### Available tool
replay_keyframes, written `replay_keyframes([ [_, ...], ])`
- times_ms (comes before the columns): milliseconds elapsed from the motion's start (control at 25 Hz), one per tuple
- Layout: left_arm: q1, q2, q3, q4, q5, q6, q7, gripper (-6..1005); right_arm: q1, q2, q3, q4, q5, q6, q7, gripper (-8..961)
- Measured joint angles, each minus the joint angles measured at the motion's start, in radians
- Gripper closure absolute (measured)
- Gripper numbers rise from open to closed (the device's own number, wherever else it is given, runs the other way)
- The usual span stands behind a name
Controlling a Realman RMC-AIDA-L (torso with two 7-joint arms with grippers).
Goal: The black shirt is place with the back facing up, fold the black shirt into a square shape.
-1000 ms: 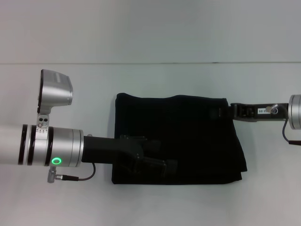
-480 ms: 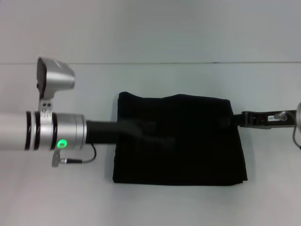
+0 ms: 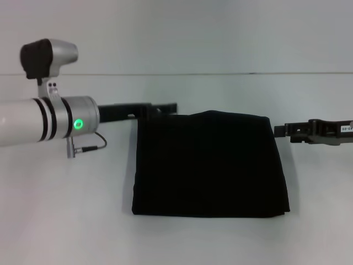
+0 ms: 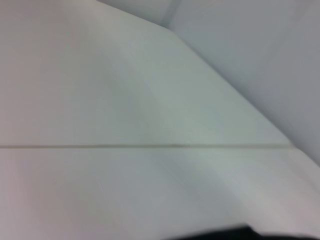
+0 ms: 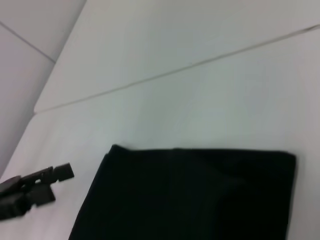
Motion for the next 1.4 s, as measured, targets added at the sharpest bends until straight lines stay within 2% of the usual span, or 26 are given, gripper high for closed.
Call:
replay_keyframes([
  [200, -0.034, 0.017, 0.009, -0.041, 0.041, -0.182, -0.125, 46, 0.014, 0.006, 0.000, -0.004, -0.001, 0.013, 0.016, 251],
  [320, -0.067, 0.039, 0.009, -0.093, 0.070, -0.219, -0.142, 46, 0.021, 0.011, -0.007, -0.005, -0.004, 0.027, 0.016, 244],
  [400, -0.084, 0.044, 0.009, -0.116, 0.101, -0.235, -0.155, 47, 0.022, 0.012, -0.007, -0.005, -0.004, 0.031, 0.017, 246],
  [640, -0.099, 0.036, 0.010, -0.161, 0.131, -0.267, -0.162, 47, 0.019, 0.013, -0.005, -0.005, -0.004, 0.036, 0.012, 248],
  [920, -0.112, 0.012, 0.058, -0.190, 0.130, -0.310, -0.164, 48, 0.021, 0.022, -0.006, -0.005, -0.004, 0.055, 0.007, 249],
  [1400, -0.125, 0.006, 0.060, -0.193, 0.131, -0.301, -0.142, 69, 0.024, 0.026, -0.007, -0.005, -0.005, 0.062, 0.006, 251],
])
